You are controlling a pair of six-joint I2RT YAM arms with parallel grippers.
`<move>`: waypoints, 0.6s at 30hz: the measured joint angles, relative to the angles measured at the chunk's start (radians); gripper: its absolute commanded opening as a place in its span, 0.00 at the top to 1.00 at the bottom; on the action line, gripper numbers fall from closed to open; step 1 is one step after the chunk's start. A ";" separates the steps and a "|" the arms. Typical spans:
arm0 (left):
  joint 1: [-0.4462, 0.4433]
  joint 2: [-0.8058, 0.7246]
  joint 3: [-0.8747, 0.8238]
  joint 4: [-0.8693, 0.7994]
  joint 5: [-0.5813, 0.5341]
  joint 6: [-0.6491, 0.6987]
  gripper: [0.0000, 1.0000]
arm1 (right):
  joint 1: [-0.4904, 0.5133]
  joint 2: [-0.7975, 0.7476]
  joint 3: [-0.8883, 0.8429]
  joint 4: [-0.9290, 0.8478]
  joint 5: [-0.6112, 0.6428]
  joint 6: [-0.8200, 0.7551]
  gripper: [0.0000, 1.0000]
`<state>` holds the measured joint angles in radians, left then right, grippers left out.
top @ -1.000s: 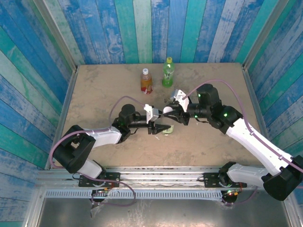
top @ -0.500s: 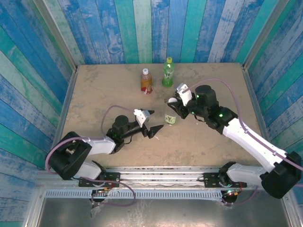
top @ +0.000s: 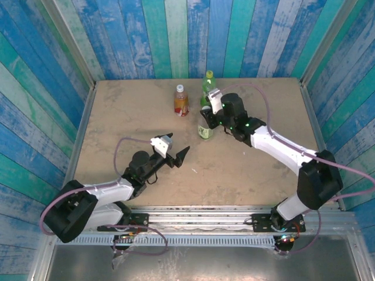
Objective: Screw on the bottle caps
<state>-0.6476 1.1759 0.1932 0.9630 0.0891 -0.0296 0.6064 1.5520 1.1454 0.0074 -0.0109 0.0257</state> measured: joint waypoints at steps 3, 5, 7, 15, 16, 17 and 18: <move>0.000 -0.005 0.000 -0.024 -0.002 0.011 0.06 | -0.007 0.031 0.003 0.022 -0.005 0.008 0.71; 0.000 -0.005 0.000 -0.042 -0.001 0.018 0.06 | -0.019 0.047 0.003 0.024 -0.005 0.010 0.69; 0.000 -0.005 0.000 -0.058 0.002 0.023 0.06 | -0.028 0.053 0.005 0.037 -0.006 0.012 0.65; 0.000 -0.003 0.017 -0.078 0.004 0.043 0.06 | -0.039 0.051 0.005 0.038 -0.019 0.007 0.29; 0.000 -0.003 0.025 -0.087 0.007 0.050 0.06 | -0.039 0.046 0.005 0.037 -0.021 0.003 0.25; 0.000 -0.003 0.037 -0.103 0.014 0.060 0.06 | -0.039 0.039 0.004 0.035 -0.019 -0.002 0.22; 0.000 -0.002 0.050 -0.120 0.023 0.069 0.06 | -0.039 0.030 0.003 0.034 -0.018 -0.003 0.19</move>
<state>-0.6472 1.1736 0.2428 0.8429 0.1123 0.0391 0.5674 1.5818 1.1488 0.0414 -0.0292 0.0223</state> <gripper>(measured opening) 0.938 0.752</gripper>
